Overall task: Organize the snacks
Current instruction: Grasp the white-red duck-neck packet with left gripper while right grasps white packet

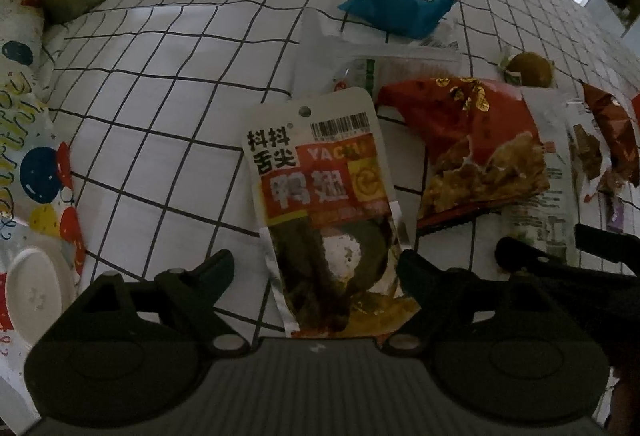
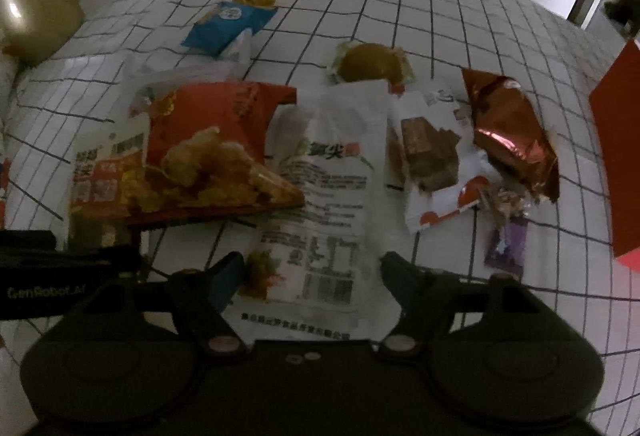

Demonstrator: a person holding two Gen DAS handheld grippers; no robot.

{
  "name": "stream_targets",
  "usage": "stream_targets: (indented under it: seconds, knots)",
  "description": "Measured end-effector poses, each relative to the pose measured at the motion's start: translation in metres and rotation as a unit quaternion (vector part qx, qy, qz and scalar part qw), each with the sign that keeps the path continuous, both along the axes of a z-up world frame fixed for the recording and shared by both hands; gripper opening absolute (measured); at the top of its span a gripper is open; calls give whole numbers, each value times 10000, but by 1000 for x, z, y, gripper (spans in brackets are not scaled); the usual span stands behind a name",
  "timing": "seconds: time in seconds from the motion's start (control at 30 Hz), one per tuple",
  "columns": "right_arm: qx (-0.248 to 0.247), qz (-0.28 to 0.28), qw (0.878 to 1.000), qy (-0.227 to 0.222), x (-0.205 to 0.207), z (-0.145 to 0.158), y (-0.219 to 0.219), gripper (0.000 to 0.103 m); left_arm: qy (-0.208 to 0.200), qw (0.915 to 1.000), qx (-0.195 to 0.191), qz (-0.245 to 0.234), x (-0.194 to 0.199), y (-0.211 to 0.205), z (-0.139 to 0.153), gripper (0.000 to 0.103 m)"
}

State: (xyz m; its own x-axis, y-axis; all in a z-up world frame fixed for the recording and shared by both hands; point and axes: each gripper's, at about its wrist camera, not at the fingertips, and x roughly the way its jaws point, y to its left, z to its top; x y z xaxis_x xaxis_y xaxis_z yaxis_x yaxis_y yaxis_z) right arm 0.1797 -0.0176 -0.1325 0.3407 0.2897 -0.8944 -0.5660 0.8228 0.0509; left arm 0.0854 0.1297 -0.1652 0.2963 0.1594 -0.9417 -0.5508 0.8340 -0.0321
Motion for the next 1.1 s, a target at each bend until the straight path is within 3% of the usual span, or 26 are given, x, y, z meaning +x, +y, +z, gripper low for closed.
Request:
stream_targets:
  seconds: [0.13, 0.17, 0.2, 0.3, 0.37, 0.47, 0.77, 1.1]
  knots:
    - [-17, 11, 9999, -121, -5, 2, 0, 70, -31, 10000, 62, 16, -1, -2, -1, 89]
    - [-13, 12, 9999, -131, -5, 2, 0, 69, -61, 10000, 74, -9, -2, -3, 0, 84]
    - [-16, 24, 9999, -153, -6, 2, 0, 66, -116, 9999, 94, -77, -2, -6, 1, 72]
    - [-31, 220, 9993, -308, -15, 7, 4, 46, -239, 9995, 46, -191, -3, -10, 6, 56]
    - [-131, 329, 9986, -403, -24, 8, 7, 43, -304, 9993, 3, -231, -3, -10, 8, 51]
    - [-92, 296, 9985, -461, -28, 9, 5, 35, -480, 9986, 3, -213, -7, -7, 13, 35]
    - [282, -224, 9992, -170, -34, 16, -24, 31, -878, 9952, -222, -358, -20, -1, 26, 23]
    - [565, -620, 9961, -278, -62, 37, -63, 31, -1106, 9895, -328, -869, -41, -15, 44, 17]
